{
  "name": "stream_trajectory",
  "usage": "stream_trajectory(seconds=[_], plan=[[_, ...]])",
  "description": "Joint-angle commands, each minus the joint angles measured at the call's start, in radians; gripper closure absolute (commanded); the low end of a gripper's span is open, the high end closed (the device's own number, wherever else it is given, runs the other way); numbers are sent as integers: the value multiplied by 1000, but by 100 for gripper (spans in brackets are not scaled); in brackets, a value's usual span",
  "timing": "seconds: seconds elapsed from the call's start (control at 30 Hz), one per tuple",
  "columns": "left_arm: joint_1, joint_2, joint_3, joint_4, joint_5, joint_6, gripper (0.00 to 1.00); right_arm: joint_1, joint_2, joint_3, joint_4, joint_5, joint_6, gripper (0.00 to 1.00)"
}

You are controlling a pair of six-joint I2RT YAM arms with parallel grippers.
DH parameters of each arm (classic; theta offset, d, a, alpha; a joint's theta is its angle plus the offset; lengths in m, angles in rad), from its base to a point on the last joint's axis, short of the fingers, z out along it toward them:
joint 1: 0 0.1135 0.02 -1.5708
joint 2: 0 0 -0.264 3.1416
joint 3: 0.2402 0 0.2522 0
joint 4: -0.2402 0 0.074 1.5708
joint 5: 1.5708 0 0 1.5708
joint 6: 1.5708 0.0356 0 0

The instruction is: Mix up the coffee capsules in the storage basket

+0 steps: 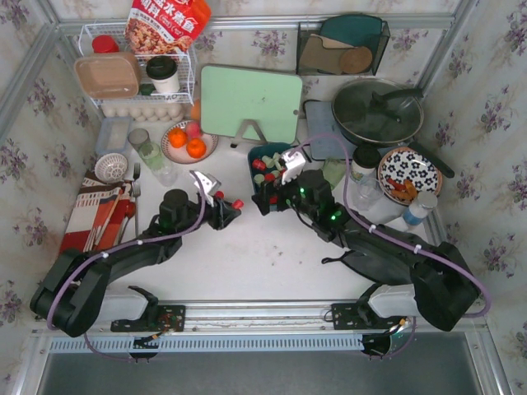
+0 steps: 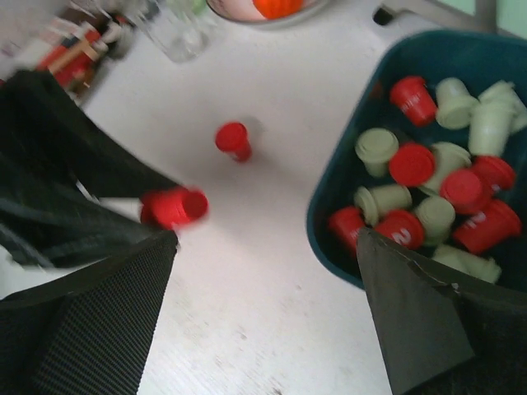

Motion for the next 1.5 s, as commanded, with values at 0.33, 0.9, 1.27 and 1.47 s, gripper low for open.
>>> stream_trajectory(seconds=[0.33,0.9,1.27,1.47], plan=[[-94,-7,-25,147,72,200,63,2,83,24,106,-234,274,27],[-113,-26,-36,168,91,189,62,6,148,-30,240,-313,386,40],[-113,-35,-33,151,57,185,54,9,149,-42,234,-322,397,66],[-113,-38,-16,105,45,179,31,8,148,-40,225,-307,397,81]])
